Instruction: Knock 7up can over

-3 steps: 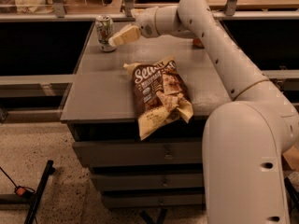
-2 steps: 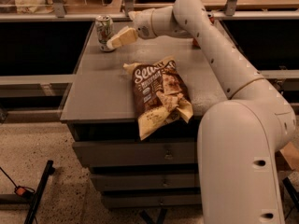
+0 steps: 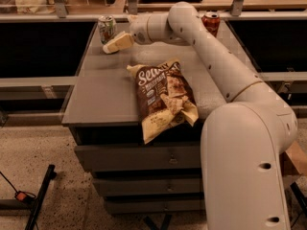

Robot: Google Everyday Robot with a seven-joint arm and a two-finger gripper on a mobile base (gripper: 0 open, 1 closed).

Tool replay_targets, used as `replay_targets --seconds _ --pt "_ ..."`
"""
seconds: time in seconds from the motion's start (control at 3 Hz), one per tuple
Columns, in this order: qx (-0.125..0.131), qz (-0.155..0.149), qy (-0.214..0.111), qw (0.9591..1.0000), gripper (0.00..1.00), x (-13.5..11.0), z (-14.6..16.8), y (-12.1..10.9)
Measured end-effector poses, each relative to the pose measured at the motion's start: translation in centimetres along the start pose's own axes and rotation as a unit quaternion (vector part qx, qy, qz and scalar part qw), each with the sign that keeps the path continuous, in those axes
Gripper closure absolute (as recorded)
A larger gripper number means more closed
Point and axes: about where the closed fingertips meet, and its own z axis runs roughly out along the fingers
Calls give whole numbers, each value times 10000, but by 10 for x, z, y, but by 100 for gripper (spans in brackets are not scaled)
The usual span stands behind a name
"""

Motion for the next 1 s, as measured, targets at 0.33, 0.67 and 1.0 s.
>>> replay_targets --seconds 0.33,0.67,1.0 --pt "81 9 -200 9998 0 3 15 2" --pt "120 25 -384 9992 0 3 27 5" --pt "181 59 -529 9984 16 1 33 6"
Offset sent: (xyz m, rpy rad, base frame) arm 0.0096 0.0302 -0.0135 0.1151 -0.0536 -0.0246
